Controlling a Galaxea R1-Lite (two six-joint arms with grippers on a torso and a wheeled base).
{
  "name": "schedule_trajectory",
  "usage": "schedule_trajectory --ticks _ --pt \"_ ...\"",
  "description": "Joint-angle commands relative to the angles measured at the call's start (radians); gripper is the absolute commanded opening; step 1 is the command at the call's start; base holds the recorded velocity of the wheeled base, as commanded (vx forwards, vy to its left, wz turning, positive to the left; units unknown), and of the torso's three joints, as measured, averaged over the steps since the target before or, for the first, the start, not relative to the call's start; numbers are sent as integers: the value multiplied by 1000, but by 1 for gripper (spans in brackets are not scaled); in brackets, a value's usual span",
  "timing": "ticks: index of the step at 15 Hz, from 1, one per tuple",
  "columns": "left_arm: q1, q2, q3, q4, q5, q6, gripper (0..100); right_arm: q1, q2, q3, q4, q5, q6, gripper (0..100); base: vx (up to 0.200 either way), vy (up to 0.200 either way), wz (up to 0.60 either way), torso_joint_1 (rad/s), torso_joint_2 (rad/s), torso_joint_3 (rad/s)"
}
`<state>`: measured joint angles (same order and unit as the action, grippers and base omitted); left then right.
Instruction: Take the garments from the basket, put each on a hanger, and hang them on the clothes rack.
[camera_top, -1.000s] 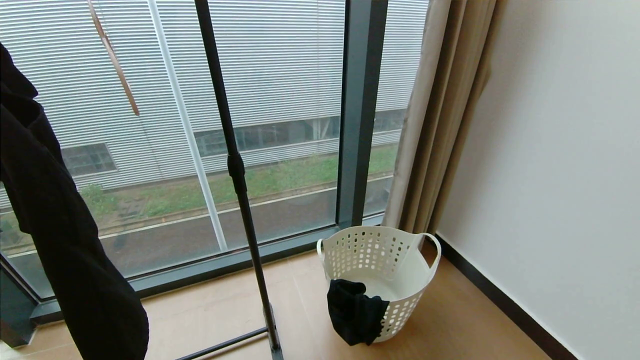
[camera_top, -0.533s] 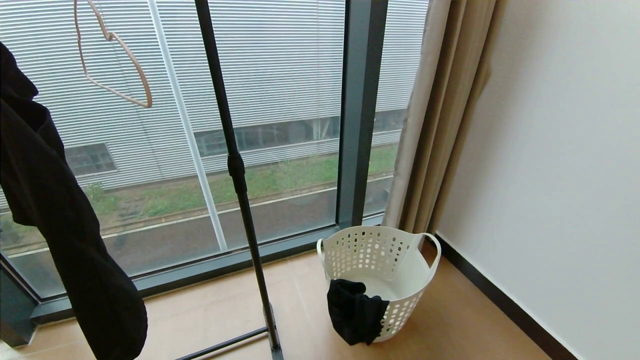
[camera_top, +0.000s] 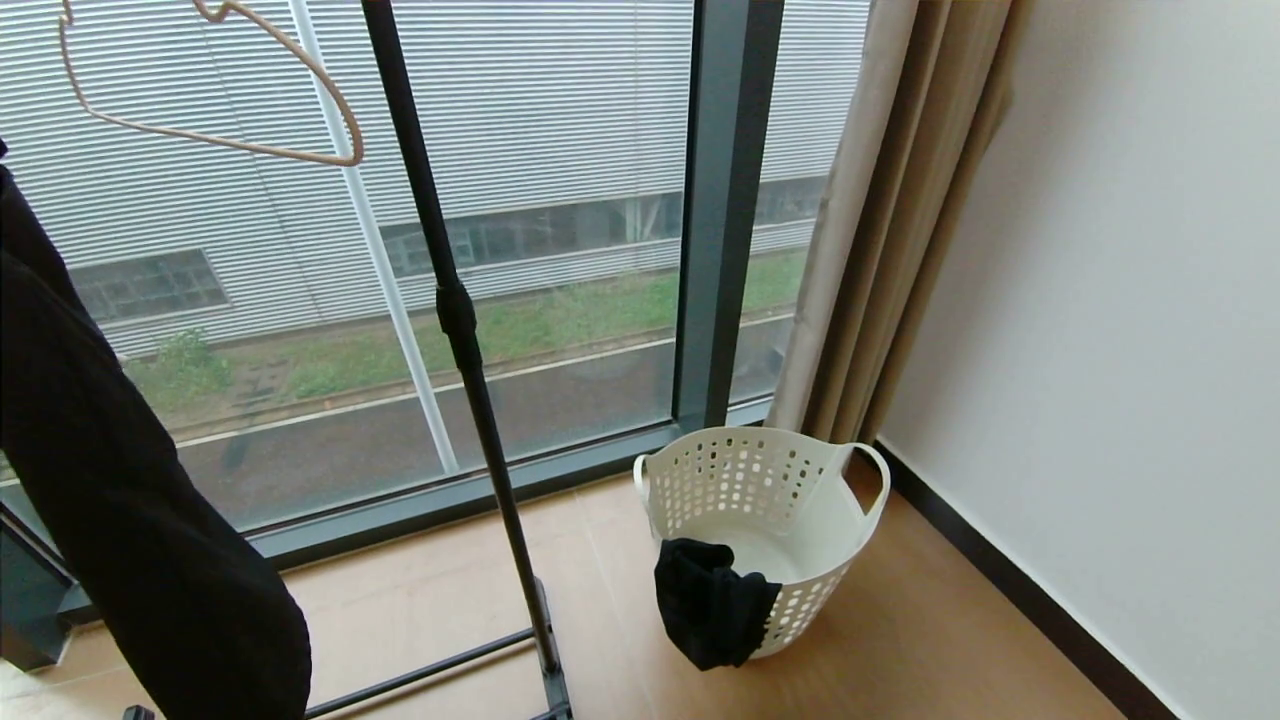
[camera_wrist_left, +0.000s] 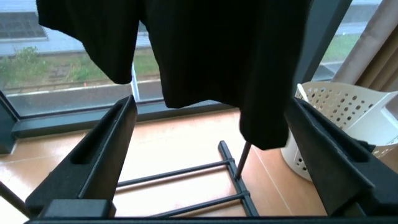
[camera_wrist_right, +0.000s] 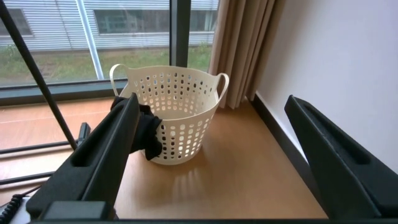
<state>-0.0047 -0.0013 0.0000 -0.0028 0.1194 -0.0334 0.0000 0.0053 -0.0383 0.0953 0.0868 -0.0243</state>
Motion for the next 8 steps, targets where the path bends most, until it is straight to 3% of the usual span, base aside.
schedule_trajectory --ticks 1,8 --pt "0 1 0 0 0 0 100 0 1 0 0 1 0 100 0 0 0 2 2 -193" --pt "0 1 0 0 0 -3 100 0 1 0 0 1 0 100 0 0 0 0 5 -196"
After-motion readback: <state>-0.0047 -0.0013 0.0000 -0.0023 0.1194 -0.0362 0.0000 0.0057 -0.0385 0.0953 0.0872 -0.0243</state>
